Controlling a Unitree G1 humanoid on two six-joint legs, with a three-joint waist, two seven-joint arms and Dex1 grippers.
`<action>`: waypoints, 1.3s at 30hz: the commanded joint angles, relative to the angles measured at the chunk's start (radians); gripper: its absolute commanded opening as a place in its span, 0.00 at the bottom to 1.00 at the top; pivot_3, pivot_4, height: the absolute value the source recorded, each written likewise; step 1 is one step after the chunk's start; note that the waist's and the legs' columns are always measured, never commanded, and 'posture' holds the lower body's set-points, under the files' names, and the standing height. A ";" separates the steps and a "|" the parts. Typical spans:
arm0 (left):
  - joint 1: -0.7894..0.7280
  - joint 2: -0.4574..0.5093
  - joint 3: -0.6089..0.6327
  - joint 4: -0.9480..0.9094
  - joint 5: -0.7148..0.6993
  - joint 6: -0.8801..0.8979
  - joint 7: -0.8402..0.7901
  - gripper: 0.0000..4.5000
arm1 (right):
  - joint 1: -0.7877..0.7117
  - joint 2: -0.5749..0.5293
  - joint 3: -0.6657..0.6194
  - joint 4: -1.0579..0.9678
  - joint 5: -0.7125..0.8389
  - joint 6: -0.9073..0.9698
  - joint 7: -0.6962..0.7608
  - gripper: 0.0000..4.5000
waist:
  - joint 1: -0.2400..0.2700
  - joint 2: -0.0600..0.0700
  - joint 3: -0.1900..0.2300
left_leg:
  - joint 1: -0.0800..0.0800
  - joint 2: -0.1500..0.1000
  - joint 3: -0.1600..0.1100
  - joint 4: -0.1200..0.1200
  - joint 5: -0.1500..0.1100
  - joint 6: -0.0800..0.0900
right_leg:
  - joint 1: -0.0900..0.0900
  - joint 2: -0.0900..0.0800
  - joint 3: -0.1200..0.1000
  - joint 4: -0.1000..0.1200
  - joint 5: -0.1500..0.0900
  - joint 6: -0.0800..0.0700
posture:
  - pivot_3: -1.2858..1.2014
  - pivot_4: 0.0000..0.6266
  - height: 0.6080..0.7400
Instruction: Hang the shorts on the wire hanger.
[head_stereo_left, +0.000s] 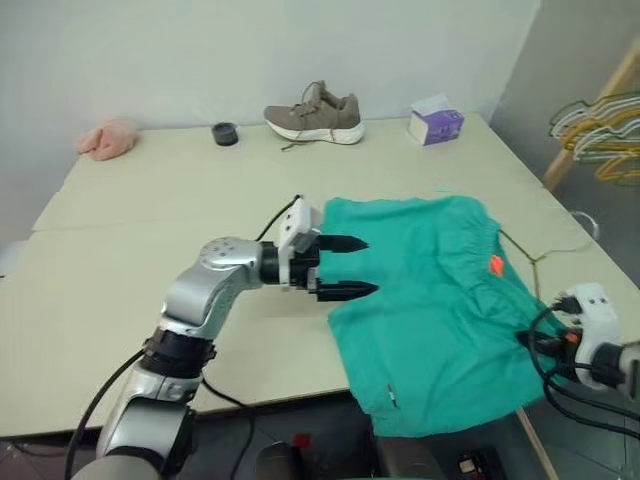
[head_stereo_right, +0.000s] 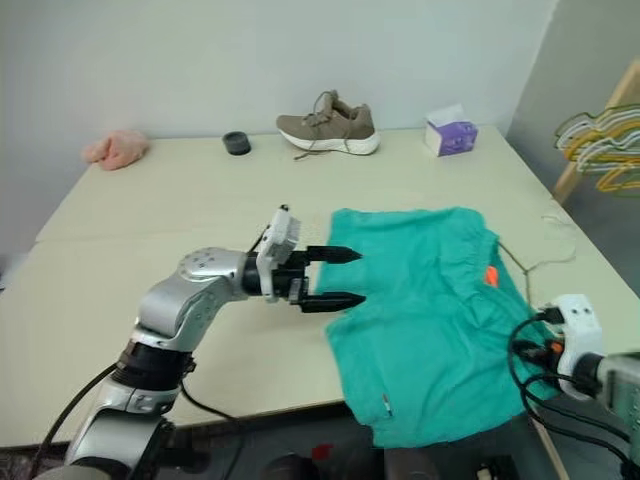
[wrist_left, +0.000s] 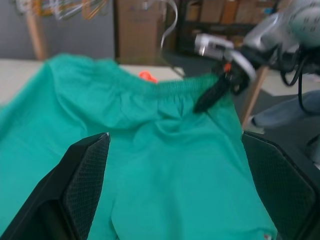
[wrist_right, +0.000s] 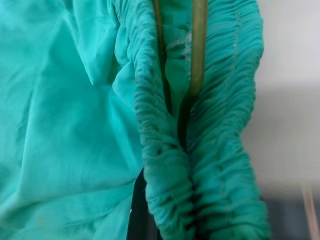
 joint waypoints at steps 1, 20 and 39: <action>-0.067 -0.085 -0.026 -0.004 -0.015 0.008 0.044 0.98 | 0.042 0.025 -0.157 -0.050 -0.016 0.040 -0.043 0.00 | -0.024 0.004 0.001 | 0.000 0.000 0.000 -0.001 0.000 0.000 | 0.000 0.000 0.000 -0.001 0.000 0.000 | 0.34 0.25 1.00; -0.219 -0.326 -0.098 0.072 0.145 -0.191 0.205 0.98 | -0.584 -0.255 -0.250 0.442 -0.237 -0.208 -0.434 0.00 | -0.198 0.015 0.040 | 0.014 -0.014 0.001 -0.020 -0.001 0.001 | 0.013 -0.003 0.007 -0.013 -0.006 0.005 | 0.33 0.30 1.00; -0.368 -0.405 -0.071 0.223 0.203 -0.351 0.219 0.98 | -0.854 -0.492 -0.075 1.194 -0.257 -0.610 -0.579 0.00 | -0.226 0.012 0.045 | 0.018 -0.019 0.018 -0.021 -0.003 0.005 | 0.013 -0.015 0.022 -0.014 -0.008 0.019 | 0.33 0.24 1.00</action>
